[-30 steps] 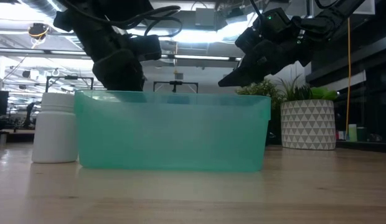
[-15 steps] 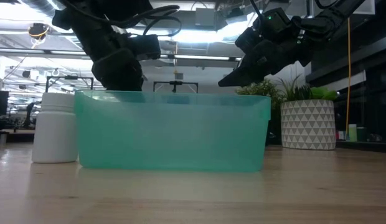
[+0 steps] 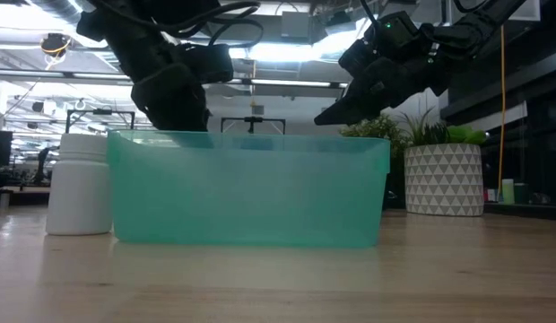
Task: Pick and place pill bottles into a basket
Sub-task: Put the white pill bottle into the green bin
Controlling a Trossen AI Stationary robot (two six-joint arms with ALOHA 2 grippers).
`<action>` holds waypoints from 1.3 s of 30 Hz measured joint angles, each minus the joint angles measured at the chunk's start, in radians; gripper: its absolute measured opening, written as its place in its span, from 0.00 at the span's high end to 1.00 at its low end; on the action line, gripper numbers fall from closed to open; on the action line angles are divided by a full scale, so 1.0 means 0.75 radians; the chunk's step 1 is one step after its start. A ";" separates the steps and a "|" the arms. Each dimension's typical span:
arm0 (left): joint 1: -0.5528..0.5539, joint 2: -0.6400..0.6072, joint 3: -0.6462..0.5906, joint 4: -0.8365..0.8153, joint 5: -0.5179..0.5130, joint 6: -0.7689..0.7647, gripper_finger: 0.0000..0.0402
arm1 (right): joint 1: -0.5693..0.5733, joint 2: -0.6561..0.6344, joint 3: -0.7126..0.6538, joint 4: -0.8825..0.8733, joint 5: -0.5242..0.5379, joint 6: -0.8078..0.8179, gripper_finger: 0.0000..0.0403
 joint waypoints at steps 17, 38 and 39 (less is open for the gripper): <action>-0.004 -0.087 0.003 -0.003 0.011 0.040 0.44 | 0.001 0.000 0.000 0.000 0.000 0.000 0.96; -0.037 -0.480 -0.095 -0.324 -0.104 0.166 0.62 | 0.001 0.000 0.000 -0.001 0.000 -0.035 0.96; -0.038 -0.502 -0.117 -0.324 -0.103 0.149 0.64 | 0.001 0.000 0.000 -0.001 0.000 -0.035 0.96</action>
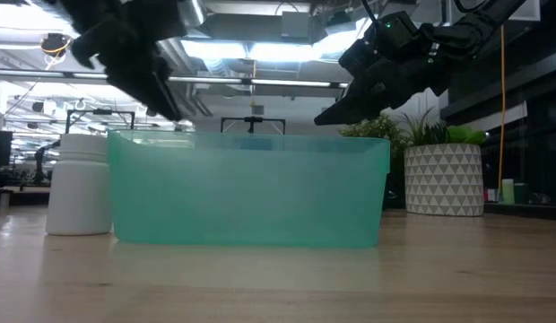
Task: Pick and place pill bottles into a basket
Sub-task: Put the white pill bottle into the green bin
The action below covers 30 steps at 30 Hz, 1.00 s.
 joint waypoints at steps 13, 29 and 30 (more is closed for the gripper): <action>0.000 -0.183 -0.152 0.060 -0.022 0.080 0.90 | 0.000 0.000 0.001 -0.059 0.000 0.003 0.96; -0.002 -0.181 -0.154 0.192 0.533 0.414 0.98 | 0.000 -0.001 0.001 -0.046 0.000 0.041 0.96; -0.001 -0.180 -0.154 0.204 0.543 0.383 0.98 | 0.000 -0.001 0.000 -0.044 0.000 0.062 0.96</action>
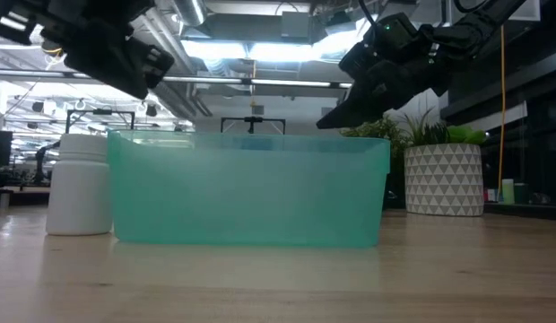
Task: Pick and place pill bottles into a basket
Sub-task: Put the white pill bottle into the green bin
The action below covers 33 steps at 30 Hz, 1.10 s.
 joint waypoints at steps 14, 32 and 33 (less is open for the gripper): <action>0.001 0.001 0.001 0.110 -0.024 -0.073 0.68 | 0.000 0.000 0.000 0.006 0.000 0.058 0.96; -0.118 0.001 0.001 0.145 -0.026 -0.157 0.35 | 0.000 0.000 0.000 0.006 0.000 0.162 0.96; -0.141 0.001 0.001 0.145 -0.066 -0.173 0.35 | 0.000 0.000 0.000 0.006 0.000 0.161 0.96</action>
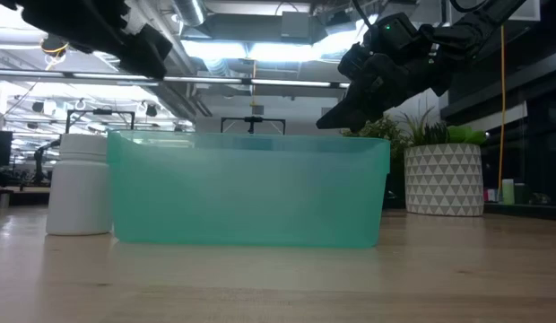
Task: Pick and place pill bottles into a basket
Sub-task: Put the white pill bottle into the green bin
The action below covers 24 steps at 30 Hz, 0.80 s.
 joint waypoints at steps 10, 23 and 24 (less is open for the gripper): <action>-0.233 0.069 0.025 0.062 -0.336 -0.291 0.35 | 0.000 0.000 0.000 0.000 0.000 -0.004 0.96; -0.380 0.363 0.303 -0.343 -0.526 -0.589 0.35 | 0.000 0.001 0.000 -0.010 0.000 -0.005 0.96; -0.380 0.374 0.303 -0.344 -0.515 -0.620 0.35 | 0.000 0.001 0.000 -0.011 0.000 -0.006 0.96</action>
